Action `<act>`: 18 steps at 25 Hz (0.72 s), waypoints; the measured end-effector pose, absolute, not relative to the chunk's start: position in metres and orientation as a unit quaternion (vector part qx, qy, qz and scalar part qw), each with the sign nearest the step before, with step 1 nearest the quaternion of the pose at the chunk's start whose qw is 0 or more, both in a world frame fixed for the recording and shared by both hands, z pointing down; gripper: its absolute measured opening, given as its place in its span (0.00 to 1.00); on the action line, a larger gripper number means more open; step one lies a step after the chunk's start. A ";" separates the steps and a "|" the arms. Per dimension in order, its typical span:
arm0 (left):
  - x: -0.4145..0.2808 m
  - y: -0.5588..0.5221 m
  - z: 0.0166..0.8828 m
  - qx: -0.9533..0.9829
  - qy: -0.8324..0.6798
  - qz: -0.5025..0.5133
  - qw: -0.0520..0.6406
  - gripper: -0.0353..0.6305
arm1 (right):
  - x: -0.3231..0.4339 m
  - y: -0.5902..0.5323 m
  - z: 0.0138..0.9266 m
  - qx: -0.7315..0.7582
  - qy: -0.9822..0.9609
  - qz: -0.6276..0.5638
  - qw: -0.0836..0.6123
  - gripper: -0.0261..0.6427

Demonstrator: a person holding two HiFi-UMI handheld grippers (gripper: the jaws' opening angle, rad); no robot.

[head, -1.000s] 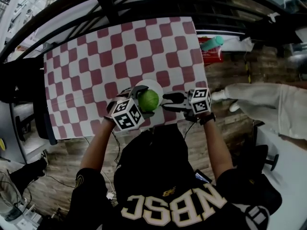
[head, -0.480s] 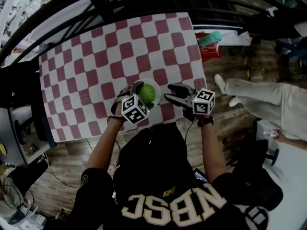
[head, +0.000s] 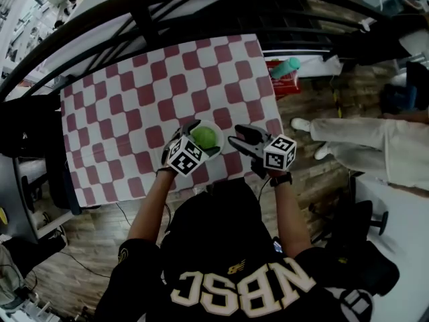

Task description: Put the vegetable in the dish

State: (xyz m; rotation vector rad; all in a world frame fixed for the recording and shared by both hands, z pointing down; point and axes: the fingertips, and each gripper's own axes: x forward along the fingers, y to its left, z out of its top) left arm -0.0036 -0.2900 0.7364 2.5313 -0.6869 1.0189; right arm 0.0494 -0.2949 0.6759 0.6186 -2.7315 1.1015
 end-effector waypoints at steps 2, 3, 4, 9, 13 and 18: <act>-0.009 -0.301 0.705 0.894 -0.270 0.319 0.162 0.77 | 0.053 -0.308 0.659 0.254 -0.903 0.341 0.053 0.37; -0.014 -0.308 0.688 0.895 -0.288 0.299 0.160 0.77 | 0.054 -0.315 0.649 0.278 -0.903 0.326 0.047 0.37; -0.021 -0.316 0.671 0.895 -0.309 0.279 0.158 0.77 | 0.054 -0.323 0.636 0.300 -0.902 0.308 0.040 0.37; -0.064 -0.363 0.578 0.882 -0.417 0.180 0.125 0.77 | 0.052 -0.368 0.558 0.392 -0.897 0.206 0.012 0.37; -0.085 -0.399 0.505 0.873 -0.465 0.121 0.081 0.77 | 0.039 -0.402 0.496 0.425 -0.896 0.124 0.025 0.37; -0.112 -0.414 0.432 0.848 -0.524 0.075 0.018 0.55 | 0.017 -0.418 0.437 0.451 -0.889 0.074 0.019 0.35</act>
